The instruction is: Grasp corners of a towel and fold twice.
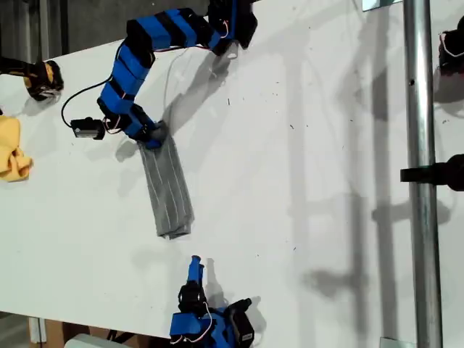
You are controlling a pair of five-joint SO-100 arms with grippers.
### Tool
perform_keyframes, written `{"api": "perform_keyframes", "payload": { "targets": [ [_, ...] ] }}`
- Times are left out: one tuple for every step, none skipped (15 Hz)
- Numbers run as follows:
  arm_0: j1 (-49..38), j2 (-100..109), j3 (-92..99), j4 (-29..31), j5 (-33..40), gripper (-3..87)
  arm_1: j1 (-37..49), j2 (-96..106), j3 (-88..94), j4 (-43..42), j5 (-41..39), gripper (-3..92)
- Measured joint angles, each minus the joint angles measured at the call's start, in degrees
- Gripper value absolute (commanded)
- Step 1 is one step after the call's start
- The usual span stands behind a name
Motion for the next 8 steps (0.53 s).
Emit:
{"api": "perform_keyframes", "payload": {
  "targets": [
    [0.1, 0.0, 0.0, 0.0, -0.2, 15.8, -1.0, 0.0, 0.0, 1.2, 0.0, 0.0],
    [0.1, 0.0, 0.0, 0.0, -0.2, 15.8, -1.9, 0.0, 0.1, 1.9, -0.2, 0.0],
    [0.1, 0.0, 0.0, 0.0, -0.2, 15.8, -2.5, 0.5, 0.8, 2.0, -0.3, 0.0],
    [0.1, 0.0, 0.0, 0.0, -0.2, 15.8, -3.1, 2.1, 3.0, 2.0, -0.1, 0.0],
    [0.1, 0.0, 0.0, 0.0, -0.2, 15.8, -3.4, 5.7, 7.9, 2.1, 1.1, 0.0],
    [0.1, 0.0, 0.0, 0.0, -0.2, 15.8, -3.6, 10.9, 14.7, 2.7, 2.9, 0.0],
    [0.1, 0.0, 0.0, 0.0, -0.2, 15.8, -3.6, 18.2, 22.5, 4.7, 6.4, 0.0],
    [0.1, 0.0, 0.0, 0.0, -0.2, 15.8, -3.6, 27.9, 30.8, 6.0, 10.2, 0.0]
  ]
}}
